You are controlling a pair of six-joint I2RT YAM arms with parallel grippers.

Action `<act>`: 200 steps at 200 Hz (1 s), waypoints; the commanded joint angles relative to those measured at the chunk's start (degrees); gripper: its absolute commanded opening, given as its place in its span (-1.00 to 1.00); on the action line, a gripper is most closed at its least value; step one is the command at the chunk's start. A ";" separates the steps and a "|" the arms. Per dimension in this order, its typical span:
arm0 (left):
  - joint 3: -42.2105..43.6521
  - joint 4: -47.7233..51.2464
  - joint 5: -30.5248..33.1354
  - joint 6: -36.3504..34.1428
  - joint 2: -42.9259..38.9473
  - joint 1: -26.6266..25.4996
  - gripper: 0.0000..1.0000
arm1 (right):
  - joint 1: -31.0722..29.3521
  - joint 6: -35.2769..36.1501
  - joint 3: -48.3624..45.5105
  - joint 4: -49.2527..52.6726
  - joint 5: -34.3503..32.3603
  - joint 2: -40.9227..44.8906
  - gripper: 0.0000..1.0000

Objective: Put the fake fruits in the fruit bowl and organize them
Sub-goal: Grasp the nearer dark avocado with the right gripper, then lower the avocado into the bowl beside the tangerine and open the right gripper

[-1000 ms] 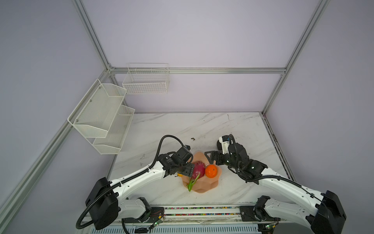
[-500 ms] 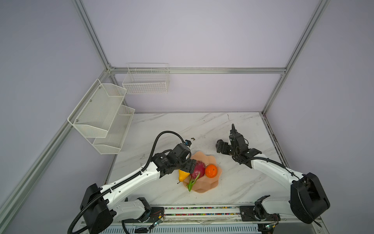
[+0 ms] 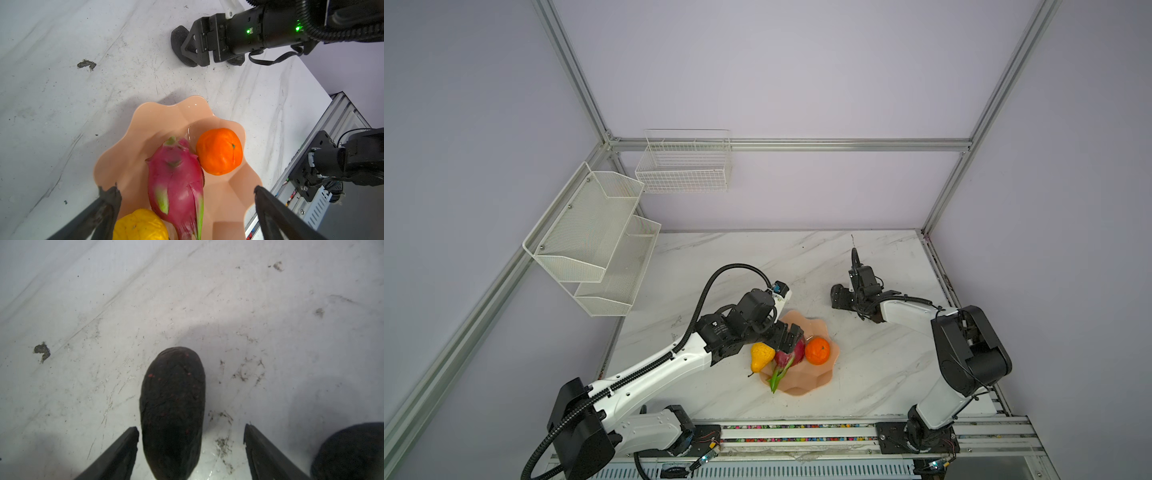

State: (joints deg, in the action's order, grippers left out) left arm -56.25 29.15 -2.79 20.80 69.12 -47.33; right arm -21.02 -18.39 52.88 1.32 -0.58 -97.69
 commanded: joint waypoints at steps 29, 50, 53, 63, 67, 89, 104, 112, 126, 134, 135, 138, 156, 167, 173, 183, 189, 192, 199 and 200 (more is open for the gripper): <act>-2.41 -5.41 -0.23 -2.56 0.19 -0.22 1.00 | 0.00 2.24 2.30 -2.41 1.10 -4.54 0.48; -2.11 -6.20 0.22 -2.69 0.18 -0.26 1.00 | 0.01 2.48 3.39 -1.96 0.65 -5.57 0.27; -2.08 -6.27 0.30 -2.67 0.17 -0.18 1.00 | -0.03 2.48 3.51 -1.83 0.60 -5.60 0.23; -1.86 -6.43 0.49 -2.69 0.13 -0.19 1.00 | 0.01 2.78 3.74 -1.46 0.58 -5.54 0.11; -1.72 -6.46 0.65 -2.54 0.04 -0.16 0.99 | -0.06 2.88 3.79 -1.38 0.51 -5.34 0.06; -0.85 -7.20 1.46 -2.35 -0.71 -0.22 1.00 | -0.23 4.77 3.34 -1.19 0.27 -2.46 -0.17; -0.08 -7.86 2.13 -2.18 -1.47 -0.21 1.00 | -0.44 6.60 1.95 -1.75 2.73 1.52 -0.19; 0.37 -8.01 3.08 -2.08 -1.94 -0.14 0.99 | -0.71 7.92 0.93 -2.25 5.49 4.35 -0.20; 1.08 -7.47 6.38 -1.34 -2.86 -0.05 1.00 | -1.20 11.15 -0.93 -3.32 12.68 9.72 -0.20; 1.30 -7.10 7.82 -0.96 -3.28 0.13 1.00 | -1.84 13.70 -1.67 -3.20 18.09 12.85 -0.20; 1.35 -7.09 7.94 -0.90 -3.33 0.13 1.00 | -1.93 14.02 -1.70 -3.10 18.61 13.26 -0.20; 1.40 -7.01 8.24 -0.81 -3.52 0.24 1.00 | -2.17 14.91 -1.79 -2.92 19.95 14.18 -0.20; 1.67 -7.50 8.89 -0.86 -4.17 0.62 1.00 | -3.36 17.15 -1.19 -1.43 27.36 17.25 -0.20; 1.54 -7.61 8.94 -0.85 -4.18 0.90 1.00 | -3.99 18.19 0.74 0.58 32.17 16.40 -0.20; 1.29 -7.41 9.09 -0.82 -4.11 1.05 0.99 | -4.78 19.21 2.24 2.73 33.87 15.27 -0.20; 0.70 -6.65 9.82 -0.59 -4.00 1.24 1.00 | -6.82 22.44 5.01 8.30 34.08 13.01 -0.21; 0.33 -5.93 10.68 -0.08 -4.04 1.36 1.00 | -8.22 24.17 6.50 11.58 33.08 11.74 -0.21; 0.15 -5.56 11.29 0.35 -4.00 1.53 1.00 | -8.90 25.05 7.21 12.91 32.63 11.16 -0.21; -0.13 -4.99 12.35 0.64 -4.20 1.74 0.99 | -10.11 26.83 8.13 16.24 32.15 9.98 -0.21; -0.11 -4.90 12.40 0.65 -4.23 1.77 0.99 | -10.43 27.34 8.61 16.73 32.07 9.65 -0.22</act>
State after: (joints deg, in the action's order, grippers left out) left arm -56.03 23.75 5.74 19.97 65.80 -46.39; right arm -27.27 -0.38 57.41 4.34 26.81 -83.40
